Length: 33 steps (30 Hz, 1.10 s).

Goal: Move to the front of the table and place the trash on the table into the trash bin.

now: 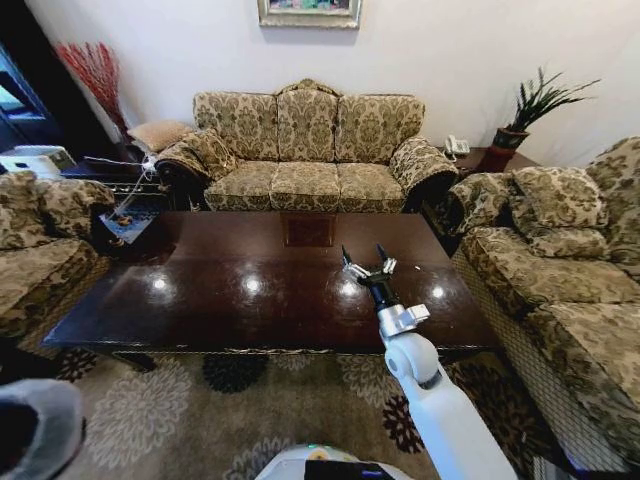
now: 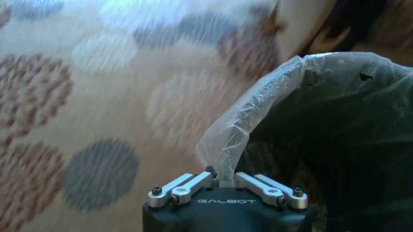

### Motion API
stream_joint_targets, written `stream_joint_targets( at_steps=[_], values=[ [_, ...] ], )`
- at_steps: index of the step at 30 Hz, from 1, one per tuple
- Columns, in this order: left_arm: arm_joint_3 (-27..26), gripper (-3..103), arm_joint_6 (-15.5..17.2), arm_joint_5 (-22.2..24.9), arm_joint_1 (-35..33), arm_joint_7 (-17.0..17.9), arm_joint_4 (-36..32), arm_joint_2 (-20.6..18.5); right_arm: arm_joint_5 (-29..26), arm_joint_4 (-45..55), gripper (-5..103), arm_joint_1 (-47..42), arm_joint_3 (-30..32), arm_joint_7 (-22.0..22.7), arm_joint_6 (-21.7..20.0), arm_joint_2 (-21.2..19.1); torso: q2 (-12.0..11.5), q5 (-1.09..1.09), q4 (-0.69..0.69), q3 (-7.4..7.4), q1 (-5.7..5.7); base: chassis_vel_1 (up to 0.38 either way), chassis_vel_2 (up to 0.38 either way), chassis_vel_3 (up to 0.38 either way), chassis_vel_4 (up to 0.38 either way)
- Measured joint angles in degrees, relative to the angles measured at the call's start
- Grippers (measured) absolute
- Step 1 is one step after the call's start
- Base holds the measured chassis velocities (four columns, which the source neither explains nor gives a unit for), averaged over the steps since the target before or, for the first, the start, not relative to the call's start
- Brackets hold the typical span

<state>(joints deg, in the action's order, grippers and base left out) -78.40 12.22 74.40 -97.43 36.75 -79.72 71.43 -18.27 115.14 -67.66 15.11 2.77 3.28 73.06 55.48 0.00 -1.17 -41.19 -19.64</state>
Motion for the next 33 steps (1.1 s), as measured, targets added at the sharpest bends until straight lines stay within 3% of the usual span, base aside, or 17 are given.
stream_joint_targets(
  at_steps=[6, 14, 17, 26, 33],
  values=[
    [3.8, 0, -1.3, -1.0, 5.0, -3.4, 10.2, 1.0, 0.4, 0.0, 100, -3.1, 1.5, -0.1, 1.2, 0.1, 0.0, 0.00, -0.01, -0.02, -0.03, 0.000, 0.000, 0.000, 0.000],
    [7.5, 0, -1.3, -1.0, 15.4, -11.3, 28.8, -0.3, -0.3, 1.2, 100, -8.3, 5.5, -0.8, 3.6, -1.0, 0.0, 0.01, 0.02, -0.02, -0.04, 0.026, 0.017, -0.034, -0.027],
    [7.6, 0, -1.4, -1.2, 16.6, -12.6, 31.1, -0.8, -0.3, 1.3, 100, -8.7, 6.0, -1.2, 4.0, -1.0, 0.0, 0.04, 0.01, -0.02, -0.04, 0.105, 0.066, -0.103, -0.093],
    [7.2, 0, -3.2, -3.1, 21.0, -22.3, 42.0, -2.1, -1.7, 1.3, 100, -10.3, 6.9, -4.6, 7.9, -1.0, 0.0, -0.03, 0.00, -0.02, -0.04, 0.157, 0.159, -0.158, -0.168],
    [6.6, -3, -3.5, -4.3, 22.9, -24.5, 46.4, -2.2, -2.3, 1.3, 100, -11.3, 8.3, -5.9, 9.3, -1.7, 0.0, 0.02, -0.01, -0.02, -0.04, 0.044, 0.045, -0.014, -0.034]
  ],
)
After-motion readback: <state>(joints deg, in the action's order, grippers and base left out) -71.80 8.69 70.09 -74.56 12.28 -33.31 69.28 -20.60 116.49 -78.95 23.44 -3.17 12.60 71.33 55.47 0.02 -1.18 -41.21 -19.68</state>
